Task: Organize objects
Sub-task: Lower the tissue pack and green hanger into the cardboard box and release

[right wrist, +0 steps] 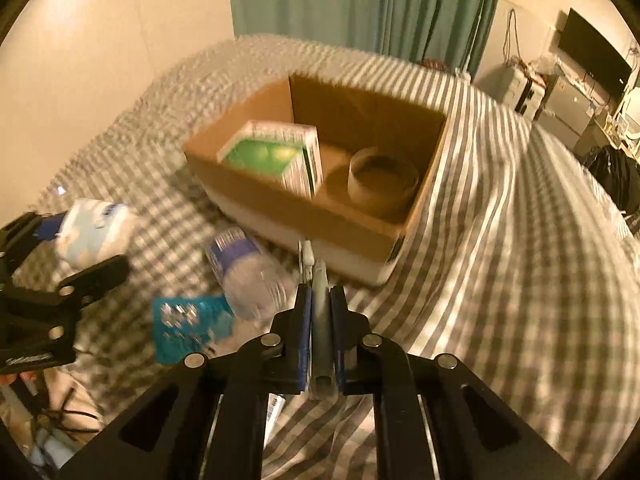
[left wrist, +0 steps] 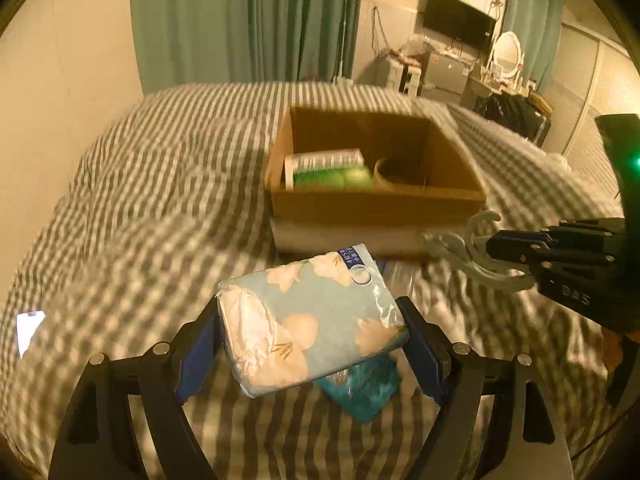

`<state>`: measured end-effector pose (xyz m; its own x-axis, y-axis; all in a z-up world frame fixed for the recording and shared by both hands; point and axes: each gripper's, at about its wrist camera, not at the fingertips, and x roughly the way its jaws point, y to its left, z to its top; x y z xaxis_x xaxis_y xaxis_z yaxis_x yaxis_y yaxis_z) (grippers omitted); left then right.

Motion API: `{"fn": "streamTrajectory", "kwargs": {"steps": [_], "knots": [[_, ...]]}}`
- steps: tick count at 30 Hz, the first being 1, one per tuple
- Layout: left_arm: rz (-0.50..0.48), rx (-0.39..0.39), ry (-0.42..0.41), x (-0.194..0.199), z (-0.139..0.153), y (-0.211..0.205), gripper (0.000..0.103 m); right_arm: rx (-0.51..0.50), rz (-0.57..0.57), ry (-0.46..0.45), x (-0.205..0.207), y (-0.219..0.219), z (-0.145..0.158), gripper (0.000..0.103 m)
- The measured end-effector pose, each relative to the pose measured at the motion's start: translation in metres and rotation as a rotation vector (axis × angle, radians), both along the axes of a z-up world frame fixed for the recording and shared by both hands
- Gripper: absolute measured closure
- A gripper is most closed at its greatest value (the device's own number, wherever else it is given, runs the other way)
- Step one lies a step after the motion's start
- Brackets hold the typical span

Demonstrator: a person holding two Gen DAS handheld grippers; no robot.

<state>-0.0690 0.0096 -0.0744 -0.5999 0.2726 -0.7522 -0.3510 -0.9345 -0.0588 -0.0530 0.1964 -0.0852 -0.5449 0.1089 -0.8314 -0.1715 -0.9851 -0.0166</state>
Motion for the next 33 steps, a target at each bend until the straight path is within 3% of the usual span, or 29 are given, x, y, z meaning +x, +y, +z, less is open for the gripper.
{"fn": "streamTrajectory", "kwargs": {"steps": [9,16,21,29,33], "knots": [[-0.04,0.033,0.157,-0.051,0.065,0.03,0.019,0.101,0.03,0.169,-0.016,0.007,0.093,0.094],[-0.049,0.035,0.188,-0.116,0.079,0.059,0.019,0.147,0.01,0.239,-0.067,0.035,0.136,0.094],[-0.082,0.007,0.164,-0.162,0.06,0.086,0.019,0.15,0.002,0.199,-0.111,0.058,0.124,0.094],[-0.108,-0.025,0.061,-0.199,0.001,0.112,0.019,0.027,0.008,0.01,-0.146,0.093,0.04,0.094],[-0.113,-0.03,0.029,-0.205,-0.012,0.12,0.018,0.002,0.005,0.022,-0.144,0.098,0.042,0.094]]}}
